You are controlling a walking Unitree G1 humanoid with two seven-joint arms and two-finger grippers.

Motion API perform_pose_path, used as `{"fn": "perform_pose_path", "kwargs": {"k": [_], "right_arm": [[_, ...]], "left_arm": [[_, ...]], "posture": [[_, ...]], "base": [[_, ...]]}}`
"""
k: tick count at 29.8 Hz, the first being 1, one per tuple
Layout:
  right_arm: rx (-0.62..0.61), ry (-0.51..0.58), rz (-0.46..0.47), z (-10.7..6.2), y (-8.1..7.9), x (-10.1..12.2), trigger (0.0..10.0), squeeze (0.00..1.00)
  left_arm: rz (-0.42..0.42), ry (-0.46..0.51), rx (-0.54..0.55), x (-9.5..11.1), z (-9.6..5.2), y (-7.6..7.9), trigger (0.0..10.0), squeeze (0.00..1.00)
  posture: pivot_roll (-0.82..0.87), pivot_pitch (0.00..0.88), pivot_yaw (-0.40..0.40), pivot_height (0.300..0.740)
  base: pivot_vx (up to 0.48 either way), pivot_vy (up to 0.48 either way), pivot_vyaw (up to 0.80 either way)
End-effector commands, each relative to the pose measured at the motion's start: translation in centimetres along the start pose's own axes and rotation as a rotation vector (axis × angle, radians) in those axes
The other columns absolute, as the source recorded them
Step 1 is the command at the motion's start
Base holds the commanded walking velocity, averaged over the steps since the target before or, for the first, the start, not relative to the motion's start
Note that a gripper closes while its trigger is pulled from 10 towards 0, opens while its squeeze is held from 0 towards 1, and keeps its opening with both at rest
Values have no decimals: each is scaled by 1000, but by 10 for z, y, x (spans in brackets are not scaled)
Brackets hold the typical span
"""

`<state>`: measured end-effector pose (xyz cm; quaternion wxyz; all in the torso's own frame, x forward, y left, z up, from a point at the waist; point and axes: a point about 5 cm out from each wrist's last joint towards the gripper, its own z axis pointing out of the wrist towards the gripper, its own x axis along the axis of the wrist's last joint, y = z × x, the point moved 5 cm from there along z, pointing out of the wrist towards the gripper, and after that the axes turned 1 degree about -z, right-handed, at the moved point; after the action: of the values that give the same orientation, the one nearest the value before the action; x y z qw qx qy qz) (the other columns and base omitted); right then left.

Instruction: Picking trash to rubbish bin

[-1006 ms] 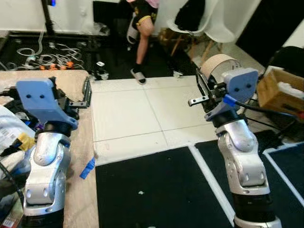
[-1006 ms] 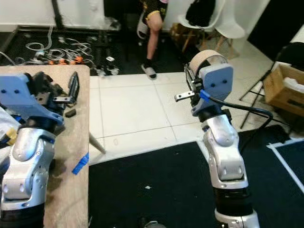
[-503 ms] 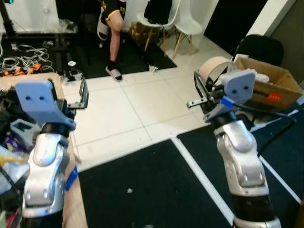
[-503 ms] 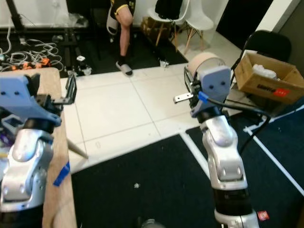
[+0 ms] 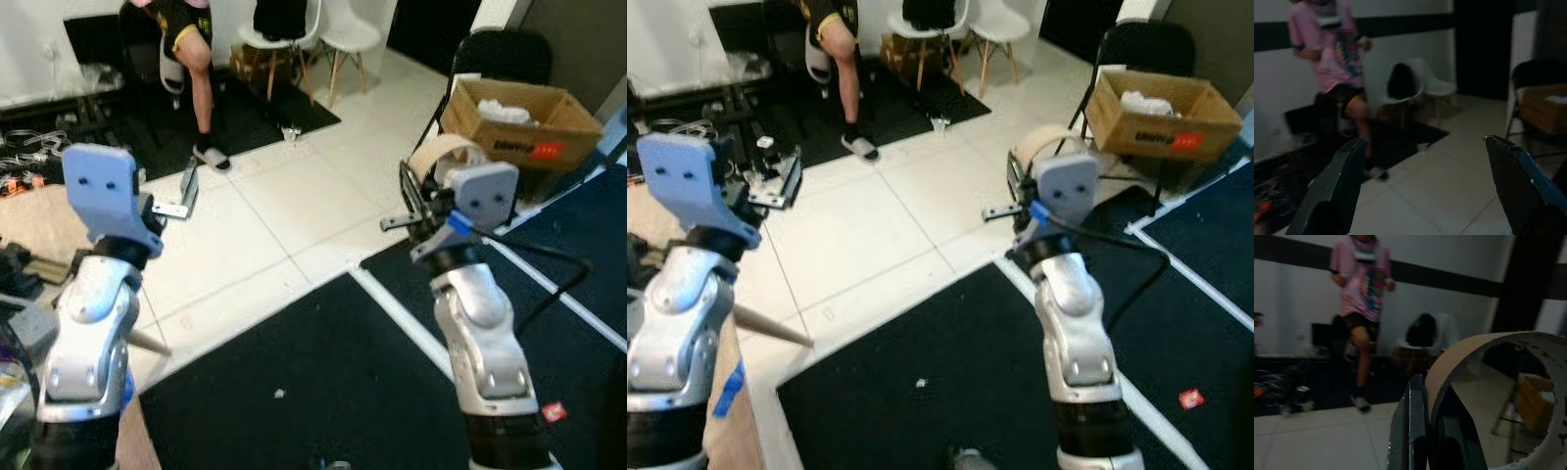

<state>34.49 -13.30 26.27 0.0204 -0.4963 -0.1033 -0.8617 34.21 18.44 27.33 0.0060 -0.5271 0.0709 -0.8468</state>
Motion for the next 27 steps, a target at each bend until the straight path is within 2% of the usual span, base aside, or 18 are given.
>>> {"fn": "perform_pose_path", "kwargs": {"k": [1, 3, 10, 14, 27], "right_arm": [[-1, -8, -13, -2, 0, -2, 10000, 0], [9, -18, -13, -3, -1, -4, 10000, 0], [23, -26, -5, -4, -2, -6, 10000, 0], [33, -38, 7, -5, -6, -9, 10000, 0], [49, -51, 17, -5, -10, -11, 10000, 0]], "left_arm": [[-13, -18, 12, -4, -2, -3, 10000, 0], [-39, -27, 42, -8, -4, -5, 10000, 0], [-44, -48, 46, -14, -10, -2, 10000, 0], [-61, -93, 35, -23, -14, 1, 10000, 0], [-84, -88, 63, -24, -17, 3, 10000, 0]], "posture": [[30, 126, 20, 740], [21, 130, 9, 740], [19, 130, 4, 740], [17, 132, -14, 740], [3, 145, -28, 740]], "base": [[0, 0, 0], [0, 0, 0], [0, 0, 0], [0, 0, 0], [0, 0, 0]]}}
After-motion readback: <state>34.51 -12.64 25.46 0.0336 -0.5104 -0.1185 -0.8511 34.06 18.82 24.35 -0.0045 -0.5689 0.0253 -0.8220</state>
